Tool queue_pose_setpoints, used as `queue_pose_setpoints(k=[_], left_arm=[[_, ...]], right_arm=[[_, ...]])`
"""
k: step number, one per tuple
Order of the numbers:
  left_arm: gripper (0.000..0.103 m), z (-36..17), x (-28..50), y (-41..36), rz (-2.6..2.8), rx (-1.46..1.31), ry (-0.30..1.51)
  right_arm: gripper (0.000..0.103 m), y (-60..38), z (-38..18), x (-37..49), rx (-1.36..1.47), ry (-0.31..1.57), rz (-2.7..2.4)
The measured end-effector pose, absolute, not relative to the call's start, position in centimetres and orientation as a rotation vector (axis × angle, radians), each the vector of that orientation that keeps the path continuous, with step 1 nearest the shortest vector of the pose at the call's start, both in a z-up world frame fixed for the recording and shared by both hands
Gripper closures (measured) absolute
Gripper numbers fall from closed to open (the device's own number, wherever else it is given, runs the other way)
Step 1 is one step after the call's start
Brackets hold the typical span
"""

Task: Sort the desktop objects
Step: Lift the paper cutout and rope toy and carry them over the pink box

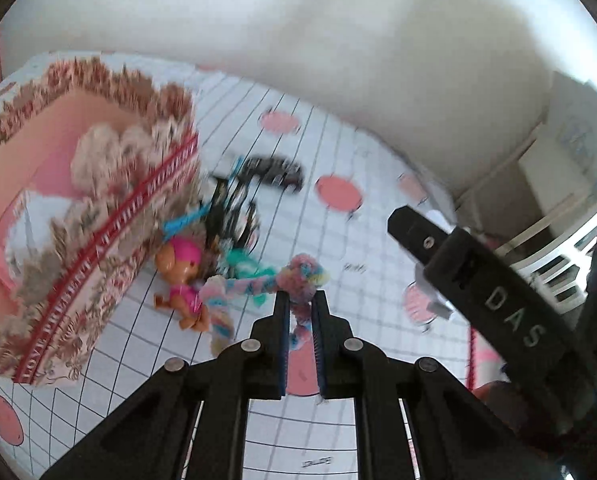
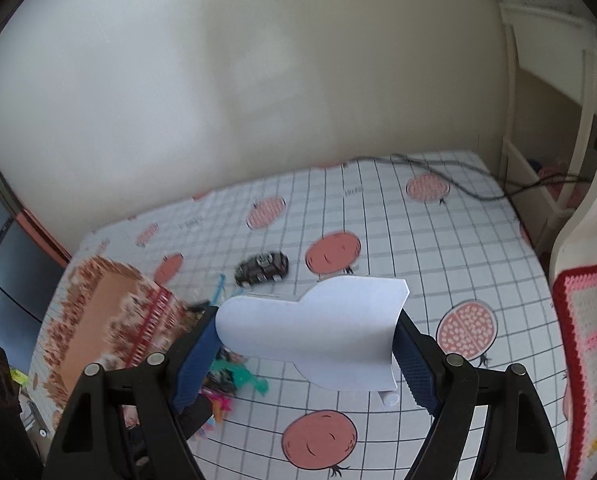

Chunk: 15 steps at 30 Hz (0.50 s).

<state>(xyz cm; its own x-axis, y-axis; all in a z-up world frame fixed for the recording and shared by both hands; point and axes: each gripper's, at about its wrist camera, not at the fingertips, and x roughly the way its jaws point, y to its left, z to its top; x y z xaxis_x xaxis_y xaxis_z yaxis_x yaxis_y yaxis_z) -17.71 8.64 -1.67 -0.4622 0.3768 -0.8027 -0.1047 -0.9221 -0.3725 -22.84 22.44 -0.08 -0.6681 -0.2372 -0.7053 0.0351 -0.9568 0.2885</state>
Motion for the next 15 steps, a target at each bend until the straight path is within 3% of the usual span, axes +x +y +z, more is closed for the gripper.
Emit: queue_pose_setpoints(k=[15], left_arm=[[0.092, 4.4, -17.8, 4.5, 2.506, -1.223, -0.56]], right_arm=[[0.019, 19.3, 3.7, -21.4, 1.059, -0.34, -2.704]])
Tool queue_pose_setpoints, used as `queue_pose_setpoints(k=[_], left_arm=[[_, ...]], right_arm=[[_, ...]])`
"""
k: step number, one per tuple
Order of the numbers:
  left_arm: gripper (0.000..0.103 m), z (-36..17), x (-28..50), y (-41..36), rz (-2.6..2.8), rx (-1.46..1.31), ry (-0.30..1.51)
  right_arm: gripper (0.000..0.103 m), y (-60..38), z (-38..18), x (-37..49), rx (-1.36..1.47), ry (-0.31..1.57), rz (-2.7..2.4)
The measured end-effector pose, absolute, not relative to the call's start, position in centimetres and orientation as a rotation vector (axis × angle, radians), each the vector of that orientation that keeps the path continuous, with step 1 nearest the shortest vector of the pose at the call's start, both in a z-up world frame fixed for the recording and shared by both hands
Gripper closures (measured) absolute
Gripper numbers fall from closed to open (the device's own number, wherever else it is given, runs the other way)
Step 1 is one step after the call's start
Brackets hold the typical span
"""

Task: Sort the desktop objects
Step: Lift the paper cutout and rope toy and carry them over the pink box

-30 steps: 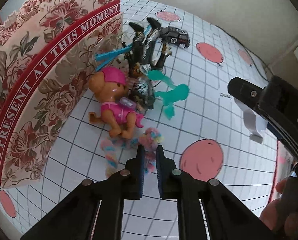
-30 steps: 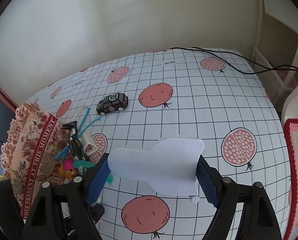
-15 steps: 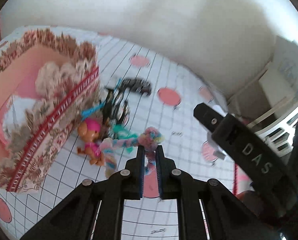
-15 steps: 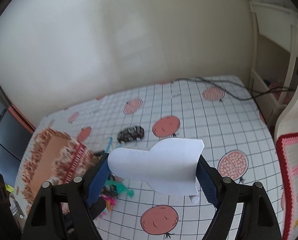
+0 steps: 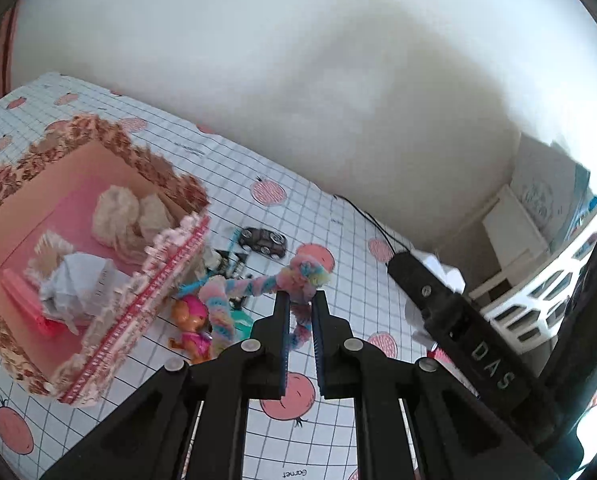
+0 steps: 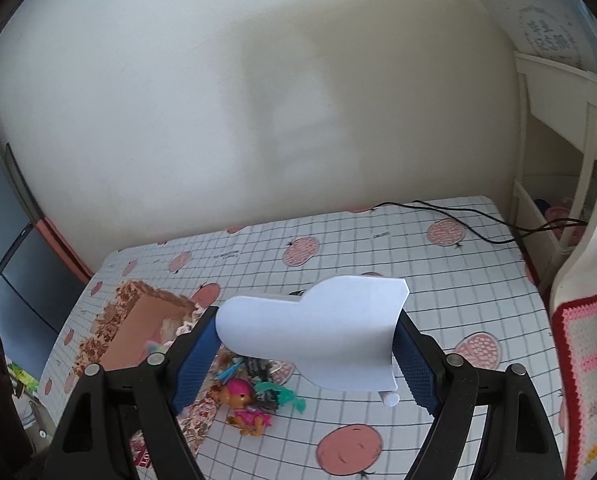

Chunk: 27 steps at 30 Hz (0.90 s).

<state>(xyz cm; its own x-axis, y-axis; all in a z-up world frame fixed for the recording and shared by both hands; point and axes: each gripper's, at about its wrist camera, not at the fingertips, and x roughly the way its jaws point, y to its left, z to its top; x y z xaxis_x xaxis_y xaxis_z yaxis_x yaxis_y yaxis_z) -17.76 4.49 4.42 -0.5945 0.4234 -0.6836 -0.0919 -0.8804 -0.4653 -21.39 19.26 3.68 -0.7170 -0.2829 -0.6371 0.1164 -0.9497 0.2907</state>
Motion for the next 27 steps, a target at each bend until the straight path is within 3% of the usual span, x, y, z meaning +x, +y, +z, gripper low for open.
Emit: queue_pose_setpoints(k=[27], left_arm=[[0.092, 3.9, -18.0, -9.8, 2.733, -1.146, -1.004]], right_arm=[[0.019, 7.0, 4.0, -19.2, 0.992, -0.235, -2.487]])
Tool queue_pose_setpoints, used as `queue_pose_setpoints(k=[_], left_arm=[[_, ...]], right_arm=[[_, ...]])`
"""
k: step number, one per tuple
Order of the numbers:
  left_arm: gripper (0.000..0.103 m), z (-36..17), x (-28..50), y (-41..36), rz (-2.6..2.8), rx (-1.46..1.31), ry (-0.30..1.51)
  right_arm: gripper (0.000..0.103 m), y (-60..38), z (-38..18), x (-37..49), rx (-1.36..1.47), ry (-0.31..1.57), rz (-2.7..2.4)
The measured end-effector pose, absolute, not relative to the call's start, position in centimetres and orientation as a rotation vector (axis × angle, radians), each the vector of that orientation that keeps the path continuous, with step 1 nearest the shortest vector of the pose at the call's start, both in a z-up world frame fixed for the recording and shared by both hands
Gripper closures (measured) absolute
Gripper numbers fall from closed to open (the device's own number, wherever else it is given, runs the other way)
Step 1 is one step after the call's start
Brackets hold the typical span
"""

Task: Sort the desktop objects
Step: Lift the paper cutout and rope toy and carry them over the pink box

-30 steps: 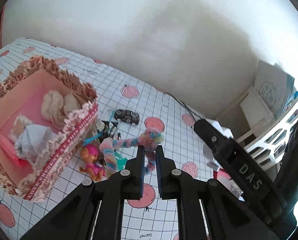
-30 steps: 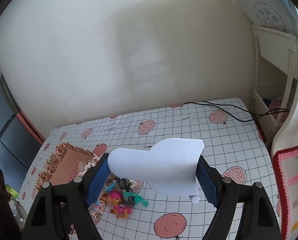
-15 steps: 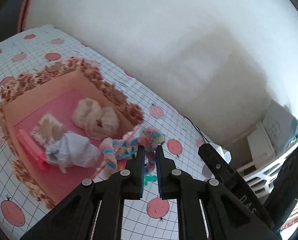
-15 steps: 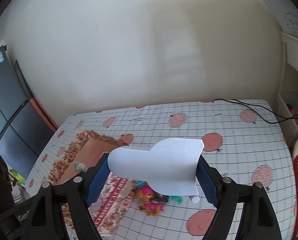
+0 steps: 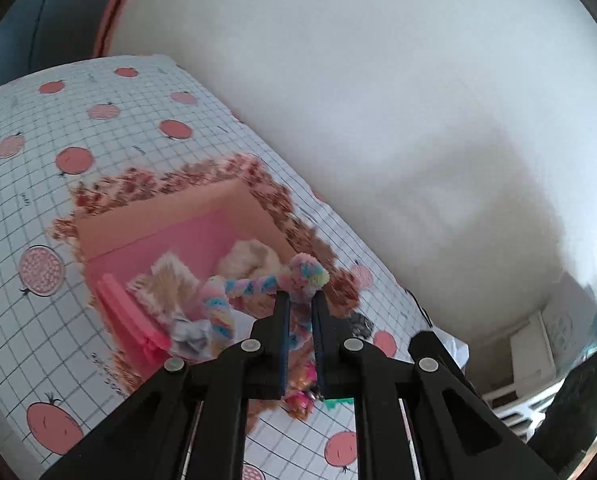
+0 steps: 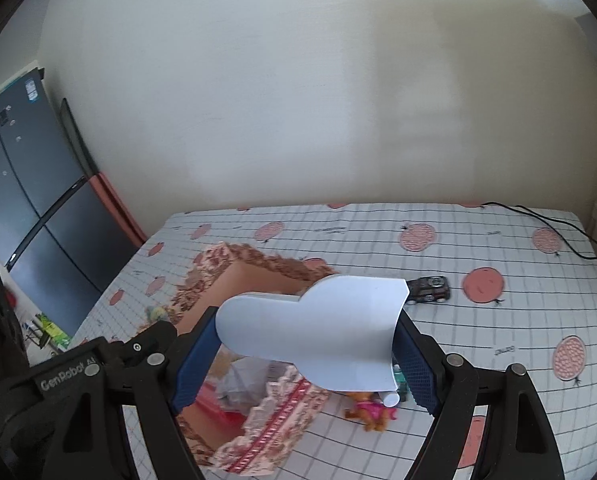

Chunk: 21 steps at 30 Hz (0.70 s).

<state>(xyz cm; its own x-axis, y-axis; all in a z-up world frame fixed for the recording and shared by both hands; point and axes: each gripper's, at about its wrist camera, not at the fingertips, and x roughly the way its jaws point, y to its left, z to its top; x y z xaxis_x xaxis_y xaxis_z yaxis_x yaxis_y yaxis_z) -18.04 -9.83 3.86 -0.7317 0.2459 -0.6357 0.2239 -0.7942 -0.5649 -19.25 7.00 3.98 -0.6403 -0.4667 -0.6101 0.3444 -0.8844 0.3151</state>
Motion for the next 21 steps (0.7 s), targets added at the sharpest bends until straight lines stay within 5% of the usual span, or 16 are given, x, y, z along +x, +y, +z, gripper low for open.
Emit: queue_pose_setpoints(k=[21], left_arm=[[0.092, 2.6, -17.8, -14.6, 2.787, -1.13, -1.168]], right_arm=[[0.019, 0.9, 1.5, -18.2, 1.014, -0.106, -2.358]])
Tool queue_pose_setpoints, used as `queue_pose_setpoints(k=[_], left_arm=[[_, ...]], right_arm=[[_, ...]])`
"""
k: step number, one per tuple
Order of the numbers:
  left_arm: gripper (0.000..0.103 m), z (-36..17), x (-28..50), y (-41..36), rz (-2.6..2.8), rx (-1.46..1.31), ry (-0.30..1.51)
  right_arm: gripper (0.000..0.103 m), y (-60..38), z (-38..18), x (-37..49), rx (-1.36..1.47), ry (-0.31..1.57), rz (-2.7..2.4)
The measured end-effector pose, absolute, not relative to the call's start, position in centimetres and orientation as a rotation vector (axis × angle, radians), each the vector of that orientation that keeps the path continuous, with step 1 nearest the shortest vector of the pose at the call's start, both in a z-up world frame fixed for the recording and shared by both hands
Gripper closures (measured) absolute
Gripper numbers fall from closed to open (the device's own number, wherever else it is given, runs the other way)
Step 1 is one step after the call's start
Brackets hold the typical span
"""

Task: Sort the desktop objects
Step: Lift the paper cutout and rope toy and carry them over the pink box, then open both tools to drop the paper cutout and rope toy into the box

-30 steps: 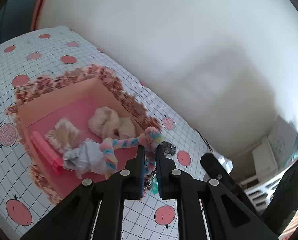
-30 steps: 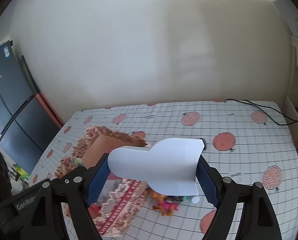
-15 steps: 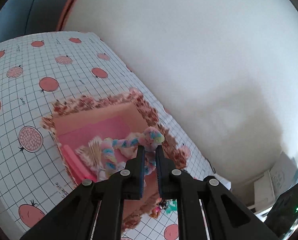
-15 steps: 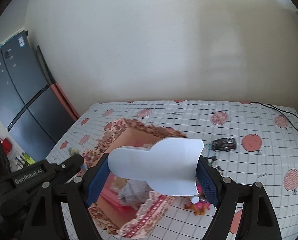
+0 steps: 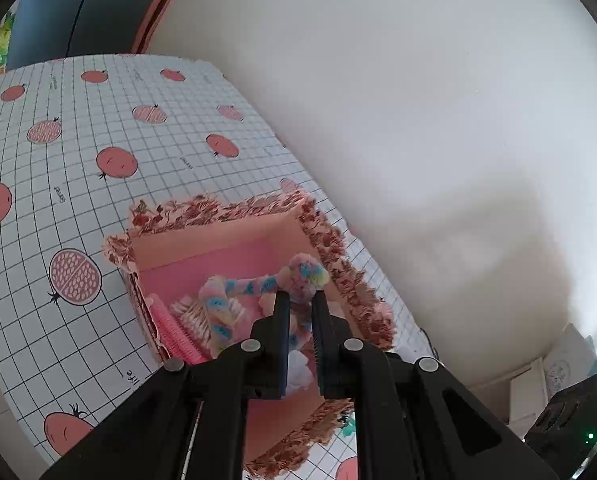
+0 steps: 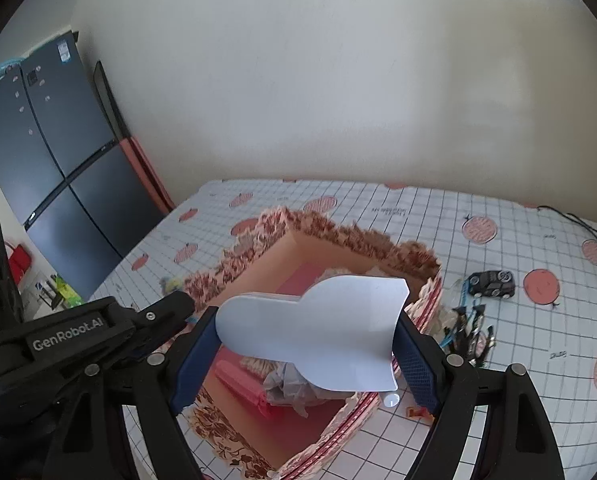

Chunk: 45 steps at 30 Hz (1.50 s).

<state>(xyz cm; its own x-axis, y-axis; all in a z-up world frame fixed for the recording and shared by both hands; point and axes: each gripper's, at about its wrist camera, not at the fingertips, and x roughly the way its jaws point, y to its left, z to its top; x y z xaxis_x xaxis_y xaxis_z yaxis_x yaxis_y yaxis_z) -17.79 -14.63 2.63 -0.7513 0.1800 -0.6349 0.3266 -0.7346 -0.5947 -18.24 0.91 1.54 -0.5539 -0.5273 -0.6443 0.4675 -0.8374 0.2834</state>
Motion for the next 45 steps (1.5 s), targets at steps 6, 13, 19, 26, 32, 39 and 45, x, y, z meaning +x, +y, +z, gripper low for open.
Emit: queue_pose_setpoints(k=[6, 13, 19, 26, 32, 39, 45], left_arm=[[0.092, 1.2, -17.9, -15.4, -2.579, 1.107, 1.146], [0.087, 0.8, -17.8, -16.0, -2.531, 1.108, 1.175], [0.057, 0.4, -18.1, -16.0, -2.508, 1.127, 1.183], [0.043, 0.5, -18.1, -15.7, -2.505, 1.125, 1.168], [0.031, 0.7, -18.2, -15.4, -2.512, 1.129, 1.137], [0.018, 1.1, -18.2, -15.2, -2.512, 1.116, 1.103], [0.013, 1.2, -18.4, -14.8, -2.511, 1.119, 1.055]], right_arm=[[0.019, 0.2, 0.8, -18.3, 1.028, -0.085, -2.339], [0.018, -0.7, 0.1, -18.4, 1.04, -0.055, -2.313], [0.012, -0.4, 0.1, -18.6, 1.042, -0.055, -2.318], [0.012, 0.2, 0.2, -18.9, 1.046, -0.076, -2.33], [0.01, 0.7, 0.3, -19.0, 1.053, -0.086, -2.346], [0.001, 1.5, 0.4, -19.3, 1.05, -0.097, -2.371], [0.0, 2.1, 0.4, -19.4, 1.054, -0.095, -2.39]])
